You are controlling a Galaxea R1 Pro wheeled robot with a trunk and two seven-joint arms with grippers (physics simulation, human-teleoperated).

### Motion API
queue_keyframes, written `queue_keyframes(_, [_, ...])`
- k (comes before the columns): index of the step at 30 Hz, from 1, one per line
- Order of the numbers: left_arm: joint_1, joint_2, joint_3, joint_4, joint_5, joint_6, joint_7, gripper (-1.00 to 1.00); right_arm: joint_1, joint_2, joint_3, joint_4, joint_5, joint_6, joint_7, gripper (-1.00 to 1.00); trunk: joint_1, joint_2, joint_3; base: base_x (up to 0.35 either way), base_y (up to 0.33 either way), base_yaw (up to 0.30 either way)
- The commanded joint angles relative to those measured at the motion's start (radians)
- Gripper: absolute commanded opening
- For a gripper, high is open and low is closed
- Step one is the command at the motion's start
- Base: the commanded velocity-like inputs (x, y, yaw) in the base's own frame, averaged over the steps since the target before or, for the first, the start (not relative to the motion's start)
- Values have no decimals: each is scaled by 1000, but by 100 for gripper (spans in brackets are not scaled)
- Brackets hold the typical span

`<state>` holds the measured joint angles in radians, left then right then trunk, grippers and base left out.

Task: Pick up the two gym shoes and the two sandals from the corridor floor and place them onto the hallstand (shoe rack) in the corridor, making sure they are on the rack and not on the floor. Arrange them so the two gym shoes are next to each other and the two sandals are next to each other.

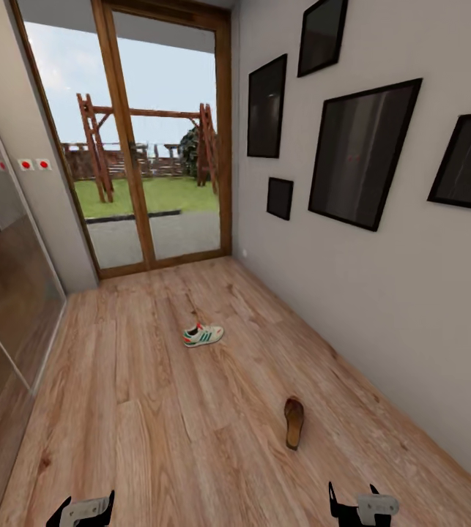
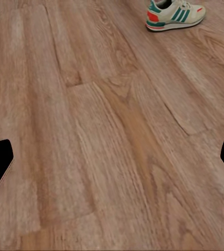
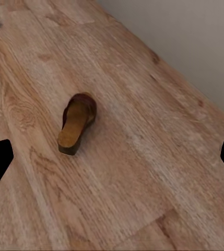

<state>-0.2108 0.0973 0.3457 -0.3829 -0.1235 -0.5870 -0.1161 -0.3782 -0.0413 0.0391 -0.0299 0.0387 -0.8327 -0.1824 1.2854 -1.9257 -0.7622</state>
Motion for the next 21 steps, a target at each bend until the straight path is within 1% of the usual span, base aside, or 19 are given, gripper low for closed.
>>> queue_keyframes(1, [-1,-1,9,1,-10,-4,-5,100,-1,0,4,1,4,-2,-8,100,0,0,-1,241,228,-15])
queue_keyframes(17, [-1,-1,9,1,-10,-4,-5,100,-1,0,5,1,4,-2,-8,100,0,0,-1,267,231,-3])
queue_keyframes(21, [-2,-1,9,1,-10,-4,-5,100,-1,0,5,1,4,-2,-8,100,0,0,0,280,228,-50])
